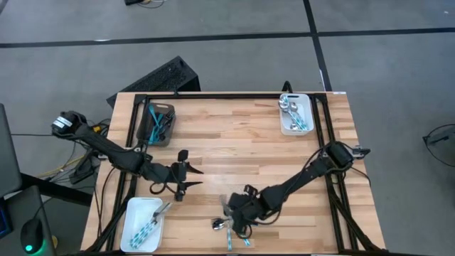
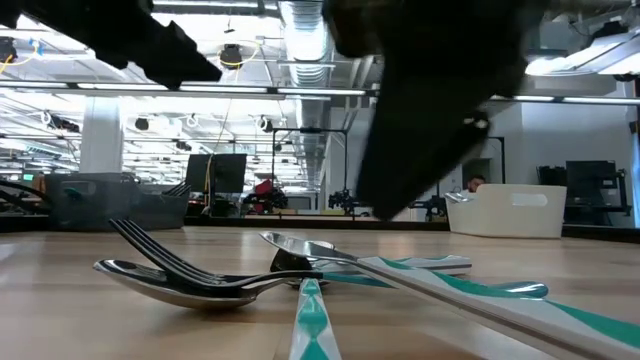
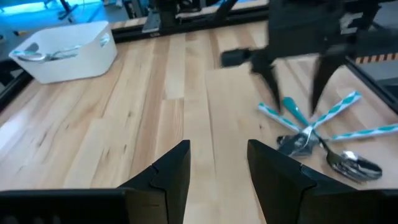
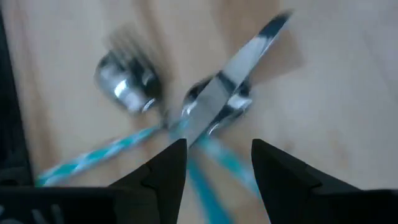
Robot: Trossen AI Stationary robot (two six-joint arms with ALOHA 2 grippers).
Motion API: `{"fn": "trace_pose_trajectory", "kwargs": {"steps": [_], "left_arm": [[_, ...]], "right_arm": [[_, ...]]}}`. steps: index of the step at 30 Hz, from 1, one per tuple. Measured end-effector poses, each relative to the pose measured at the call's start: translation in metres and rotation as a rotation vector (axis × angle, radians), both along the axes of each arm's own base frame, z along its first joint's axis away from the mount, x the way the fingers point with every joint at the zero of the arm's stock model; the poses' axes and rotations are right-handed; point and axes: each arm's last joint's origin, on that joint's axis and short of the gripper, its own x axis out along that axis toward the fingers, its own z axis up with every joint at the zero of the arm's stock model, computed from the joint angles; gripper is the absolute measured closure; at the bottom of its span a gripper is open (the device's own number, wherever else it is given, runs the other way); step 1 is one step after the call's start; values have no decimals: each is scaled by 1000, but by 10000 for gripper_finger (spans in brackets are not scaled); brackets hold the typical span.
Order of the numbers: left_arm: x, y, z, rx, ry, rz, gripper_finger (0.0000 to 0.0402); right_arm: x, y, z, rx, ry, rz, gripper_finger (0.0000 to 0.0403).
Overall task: Sort silverware by color (type)
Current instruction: Put the blue patterned knife into the bottom left white bin
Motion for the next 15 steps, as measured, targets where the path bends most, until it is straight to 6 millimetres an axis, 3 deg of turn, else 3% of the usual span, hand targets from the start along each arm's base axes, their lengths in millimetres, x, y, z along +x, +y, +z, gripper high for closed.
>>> {"fn": "trace_pose_trajectory", "kwargs": {"steps": [11,15], "left_arm": [[3,1,1,5,-32,48,256],[3,0,3,-4,-49,50,257]], "right_arm": [[-23,44,-10,79,42,117,210],[-16,49,-13,120,-7,124,211]]}}
